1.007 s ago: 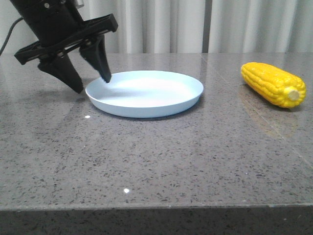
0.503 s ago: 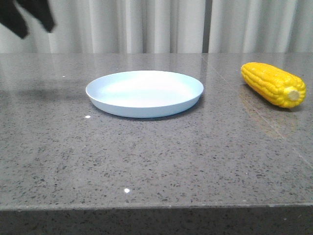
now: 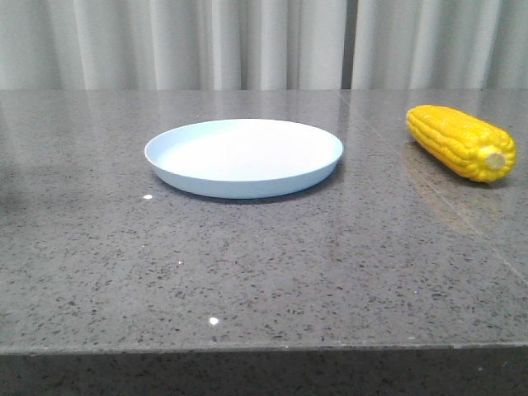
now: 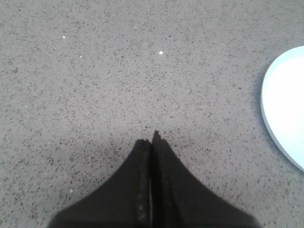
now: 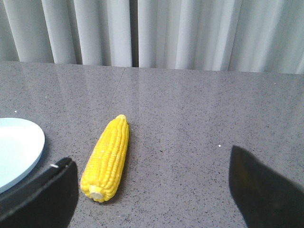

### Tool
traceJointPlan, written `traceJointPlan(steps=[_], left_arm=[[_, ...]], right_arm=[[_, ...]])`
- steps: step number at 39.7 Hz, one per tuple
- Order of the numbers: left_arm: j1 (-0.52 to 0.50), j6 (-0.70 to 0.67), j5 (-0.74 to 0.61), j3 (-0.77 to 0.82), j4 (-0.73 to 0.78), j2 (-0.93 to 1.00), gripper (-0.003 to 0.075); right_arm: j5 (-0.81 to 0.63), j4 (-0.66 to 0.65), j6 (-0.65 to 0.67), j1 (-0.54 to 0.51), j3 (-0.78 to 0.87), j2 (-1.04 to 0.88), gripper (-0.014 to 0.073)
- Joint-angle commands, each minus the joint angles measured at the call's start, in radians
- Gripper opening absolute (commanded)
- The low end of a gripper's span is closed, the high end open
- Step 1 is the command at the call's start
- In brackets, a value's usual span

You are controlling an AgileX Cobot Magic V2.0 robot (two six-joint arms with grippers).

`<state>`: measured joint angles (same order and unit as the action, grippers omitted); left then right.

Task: Place corn on plate with both arms
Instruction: 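Lift the left gripper away from the plate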

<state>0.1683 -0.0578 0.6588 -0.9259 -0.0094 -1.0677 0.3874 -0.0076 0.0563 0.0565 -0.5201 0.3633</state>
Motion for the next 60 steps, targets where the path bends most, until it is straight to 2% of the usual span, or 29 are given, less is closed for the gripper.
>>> traceJointPlan(steps=[1,7,14,19,25,41,46,52,60], left_arm=[[0.005,0.039,-0.142,0.065,-0.001,0.128,-0.002],[0.027,0.051,-0.274,0.259,-0.001,0.371,-0.002],[0.03,0.058,-0.317,0.436,-0.001,0.652,-0.002],[0.03,0.058,-0.317,0.507,-0.001,0.831,-0.002],[0.03,0.058,-0.325,0.534,-0.001,0.961,-0.002],[0.03,0.058,-0.323,0.534,-0.001,0.997,-0.002],[0.03,0.058,-0.323,0.534,-0.001,0.997,-0.002],[0.03,0.058,-0.323,0.534,-0.001,0.997,-0.002],[0.03,0.058,-0.323,0.534,-0.001,0.997,-0.002]], right_arm=[[-0.083,-0.002,-0.008,-0.005,-0.034,0.015,0.0661],[-0.083,-0.002,-0.008,-0.005,-0.034,0.015,0.0661],[-0.083,-0.002,-0.008,-0.005,-0.034,0.015,0.0661],[-0.083,-0.002,-0.008,-0.005,-0.034,0.015,0.0661],[-0.083,-0.002,-0.008,-0.005,-0.034,0.015,0.0661],[-0.085,0.001,-0.008,-0.005,-0.034,0.015,0.0661],[-0.081,0.073,-0.008,-0.005,-0.036,0.028,0.0661],[-0.015,0.101,-0.008,-0.005,-0.094,0.167,0.0661],[0.19,0.116,-0.008,-0.004,-0.266,0.463,0.0661]])
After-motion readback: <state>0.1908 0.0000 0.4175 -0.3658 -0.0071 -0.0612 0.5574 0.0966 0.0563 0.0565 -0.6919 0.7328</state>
